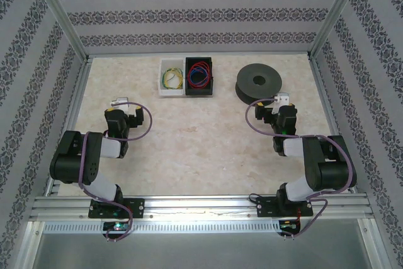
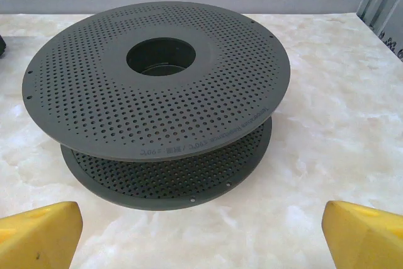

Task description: Wrap the cables

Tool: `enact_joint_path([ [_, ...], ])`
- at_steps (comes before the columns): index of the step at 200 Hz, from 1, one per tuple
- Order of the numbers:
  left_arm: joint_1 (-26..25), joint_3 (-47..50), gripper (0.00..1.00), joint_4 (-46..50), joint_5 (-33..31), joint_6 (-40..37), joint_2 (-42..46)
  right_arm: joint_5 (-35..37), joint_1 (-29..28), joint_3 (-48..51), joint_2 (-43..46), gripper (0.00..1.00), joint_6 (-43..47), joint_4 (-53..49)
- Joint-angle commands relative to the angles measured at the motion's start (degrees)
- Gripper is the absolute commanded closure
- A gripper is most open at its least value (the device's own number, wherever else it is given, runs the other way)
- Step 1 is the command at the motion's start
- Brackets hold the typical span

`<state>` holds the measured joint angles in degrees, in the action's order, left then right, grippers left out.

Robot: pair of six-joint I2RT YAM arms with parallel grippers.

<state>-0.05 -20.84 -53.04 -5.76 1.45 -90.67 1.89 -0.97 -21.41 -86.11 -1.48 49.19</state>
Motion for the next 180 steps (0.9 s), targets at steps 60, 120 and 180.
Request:
enact_joint_path([
  [60,-0.8,-0.9,0.01,-2.4,0.8,-0.8,-0.6,-0.9,0.3,-0.9,-0.6,0.02,-0.1,1.6],
  [120,-0.8,-0.8,0.01,-2.4,0.9,-0.8,-0.6,-1.3,0.6,-1.0,-0.6,0.02,-0.1,1.4],
  [180,-0.7,-0.9,0.01,-2.3,1.0,-0.8,-0.6,-1.1,0.4,-1.2,-0.6,0.02,-0.1,1.2],
])
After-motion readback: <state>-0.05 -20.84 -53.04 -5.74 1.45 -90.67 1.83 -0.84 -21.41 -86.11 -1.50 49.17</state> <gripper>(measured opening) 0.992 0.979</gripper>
